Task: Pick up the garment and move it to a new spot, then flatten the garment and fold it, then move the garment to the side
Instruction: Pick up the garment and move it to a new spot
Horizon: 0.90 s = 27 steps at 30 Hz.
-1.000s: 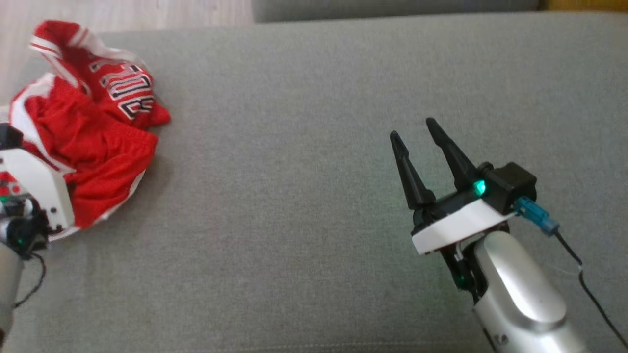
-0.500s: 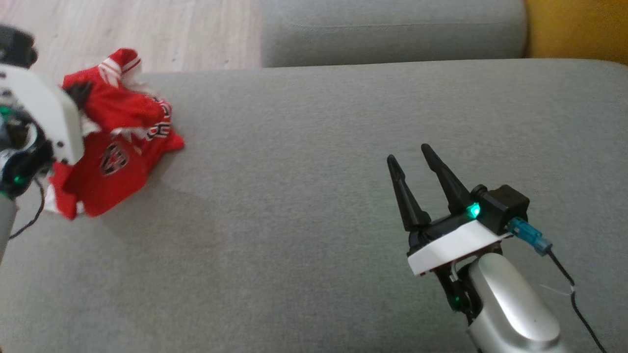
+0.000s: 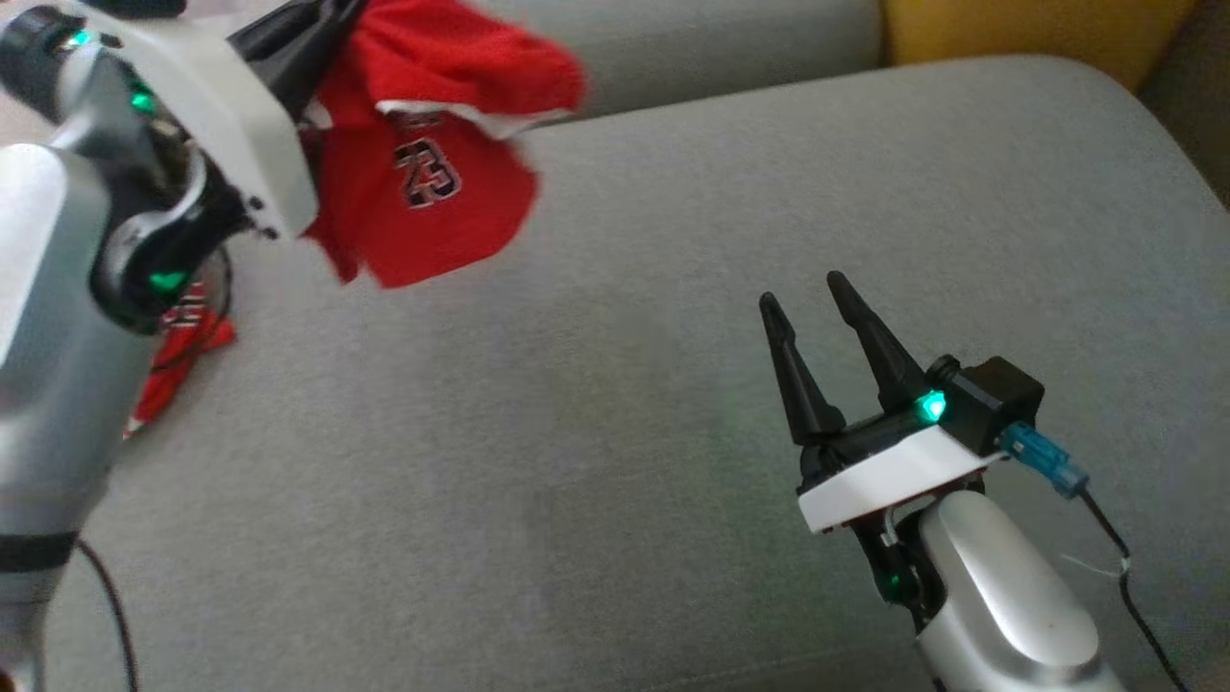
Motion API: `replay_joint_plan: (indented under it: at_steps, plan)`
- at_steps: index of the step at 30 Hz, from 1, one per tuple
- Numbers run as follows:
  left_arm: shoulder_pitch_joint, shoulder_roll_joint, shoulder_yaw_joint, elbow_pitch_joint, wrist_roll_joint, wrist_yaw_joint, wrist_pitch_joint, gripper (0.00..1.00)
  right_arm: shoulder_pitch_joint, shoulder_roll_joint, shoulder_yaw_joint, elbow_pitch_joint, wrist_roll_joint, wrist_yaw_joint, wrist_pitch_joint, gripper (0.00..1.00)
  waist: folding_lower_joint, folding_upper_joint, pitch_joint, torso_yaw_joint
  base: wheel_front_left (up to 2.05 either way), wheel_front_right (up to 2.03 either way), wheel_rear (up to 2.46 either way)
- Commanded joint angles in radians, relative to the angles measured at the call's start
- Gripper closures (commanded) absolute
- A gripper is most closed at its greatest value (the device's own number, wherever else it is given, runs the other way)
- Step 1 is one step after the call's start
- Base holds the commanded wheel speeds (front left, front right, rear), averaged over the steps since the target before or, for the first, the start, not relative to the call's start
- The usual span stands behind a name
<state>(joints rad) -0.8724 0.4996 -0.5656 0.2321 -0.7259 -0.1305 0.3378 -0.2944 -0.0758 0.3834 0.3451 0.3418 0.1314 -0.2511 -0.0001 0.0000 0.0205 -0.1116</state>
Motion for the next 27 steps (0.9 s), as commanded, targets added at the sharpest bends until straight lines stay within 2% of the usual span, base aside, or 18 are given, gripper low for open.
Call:
replay_joint_plan:
  at_steps: [1,7,15,16,17,18,23,27]
  plan:
    - [-0.068,0.021,0.059,-0.030,-0.011,0.004,-0.027,1.00,-0.031,0.015,0.014,-0.040,-0.002,-0.001,-0.011,0.00,0.0001,0.0000,0.032,-0.044,0.00,0.00,0.00]
    - [0.045,-0.043,0.001,0.033,-0.037,0.002,-0.125,1.00,-0.043,0.018,0.016,-0.056,-0.007,-0.001,-0.011,0.00,0.0001,0.0000,0.084,-0.109,0.00,0.00,0.00]
    - [0.179,-0.152,-0.127,0.333,0.000,0.000,-0.365,1.00,-0.055,0.021,0.015,-0.058,-0.009,-0.001,-0.011,0.00,0.0001,0.0000,0.124,-0.145,0.00,0.00,0.00]
    - [0.183,-0.169,-0.138,0.372,-0.003,0.000,-0.387,0.84,-0.055,0.020,0.014,-0.057,-0.009,-0.001,-0.011,0.00,0.0001,0.0000,0.125,-0.142,0.00,0.00,0.00]
    - [0.183,-0.184,-0.149,0.405,-0.005,0.000,-0.405,0.17,-0.055,0.020,0.013,-0.055,-0.010,-0.001,-0.011,0.00,0.0001,0.0000,0.126,-0.138,0.00,0.00,0.00]
    - [0.180,-0.199,-0.159,0.432,-0.009,0.000,-0.423,0.00,-0.054,0.018,0.013,-0.053,-0.012,-0.001,-0.011,0.00,0.0001,0.0000,0.125,-0.133,0.00,0.00,0.00]
    - [0.146,-0.224,-0.192,0.498,-0.017,0.000,-0.484,0.00,-0.053,0.009,0.013,-0.046,-0.014,-0.001,-0.011,0.00,0.0001,0.0000,0.111,-0.098,0.00,0.00,0.00]
    - [0.106,-0.213,-0.204,0.499,-0.023,0.000,-0.527,0.00,-0.048,0.000,0.009,-0.042,-0.013,-0.001,-0.011,0.00,0.0001,0.0000,0.085,-0.053,0.00,0.00,0.00]
